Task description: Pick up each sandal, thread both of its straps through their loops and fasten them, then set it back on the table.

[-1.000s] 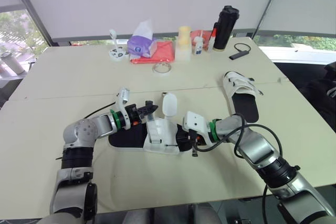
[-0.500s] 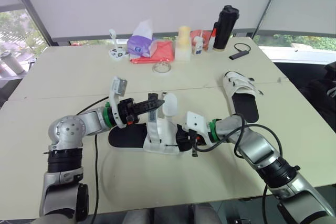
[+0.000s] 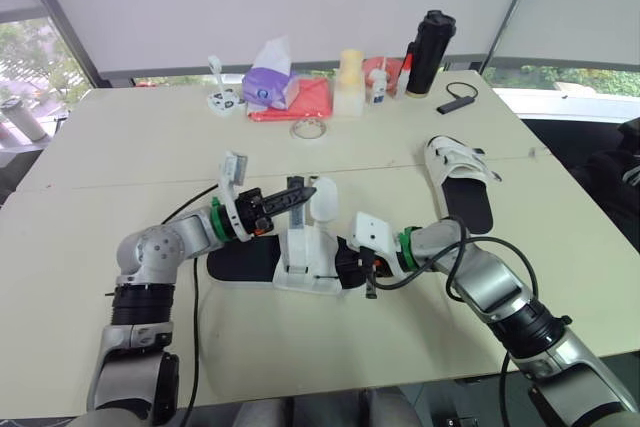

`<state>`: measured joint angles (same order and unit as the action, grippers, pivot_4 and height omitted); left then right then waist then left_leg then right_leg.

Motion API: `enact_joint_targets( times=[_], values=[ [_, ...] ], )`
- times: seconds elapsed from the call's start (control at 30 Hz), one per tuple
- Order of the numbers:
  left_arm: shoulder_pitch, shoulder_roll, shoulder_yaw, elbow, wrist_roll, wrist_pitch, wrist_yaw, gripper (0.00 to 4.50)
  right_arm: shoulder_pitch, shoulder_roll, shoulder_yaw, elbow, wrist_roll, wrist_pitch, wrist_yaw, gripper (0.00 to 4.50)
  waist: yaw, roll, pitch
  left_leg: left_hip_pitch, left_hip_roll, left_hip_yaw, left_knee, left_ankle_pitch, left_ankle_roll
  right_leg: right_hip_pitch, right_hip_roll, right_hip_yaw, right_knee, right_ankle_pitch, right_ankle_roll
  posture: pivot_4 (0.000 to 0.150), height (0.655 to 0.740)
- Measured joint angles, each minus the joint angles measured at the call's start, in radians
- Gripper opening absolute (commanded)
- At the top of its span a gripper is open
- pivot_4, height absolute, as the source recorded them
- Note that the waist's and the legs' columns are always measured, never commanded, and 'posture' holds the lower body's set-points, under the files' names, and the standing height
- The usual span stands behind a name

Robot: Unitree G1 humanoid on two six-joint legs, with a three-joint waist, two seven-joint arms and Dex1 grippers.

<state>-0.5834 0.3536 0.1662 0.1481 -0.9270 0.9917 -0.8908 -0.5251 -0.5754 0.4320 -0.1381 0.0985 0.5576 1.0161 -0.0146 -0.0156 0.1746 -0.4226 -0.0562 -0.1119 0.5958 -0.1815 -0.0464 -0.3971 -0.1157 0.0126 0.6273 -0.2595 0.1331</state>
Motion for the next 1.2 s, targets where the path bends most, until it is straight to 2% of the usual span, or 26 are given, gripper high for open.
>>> enact_joint_targets(
  times=[0.33,0.83,1.2],
  values=[
    [-0.035,-0.014,-0.018,0.163,0.086,-0.081,-0.047,0.05,0.0,-0.001,0.001,-0.004,-0.005,0.0,0.0,0.0,0.0,0.0,0.0,0.0,0.0,0.0,0.0,0.0,0.0,0.0,0.0,0.0,0.0,0.0,0.0,0.15,0.74],
    [-0.094,-0.053,-0.016,0.323,0.15,-0.133,-0.073,0.05,0.004,-0.002,0.001,-0.015,-0.012,0.003,-0.002,0.0,0.001,0.0,0.0,-0.001,0.0,0.0,0.0,0.0,0.0,0.0,0.0,-0.001,0.0,0.0,0.001,0.15,0.74],
    [-0.103,-0.048,-0.015,0.401,0.205,-0.086,-0.063,0.05,0.011,-0.003,0.001,-0.026,-0.017,0.004,-0.009,0.0,0.0,0.0,0.0,-0.001,0.0,0.0,0.0,0.0,0.0,0.0,0.0,-0.001,0.0,0.0,0.001,0.15,0.74]
  ],
)
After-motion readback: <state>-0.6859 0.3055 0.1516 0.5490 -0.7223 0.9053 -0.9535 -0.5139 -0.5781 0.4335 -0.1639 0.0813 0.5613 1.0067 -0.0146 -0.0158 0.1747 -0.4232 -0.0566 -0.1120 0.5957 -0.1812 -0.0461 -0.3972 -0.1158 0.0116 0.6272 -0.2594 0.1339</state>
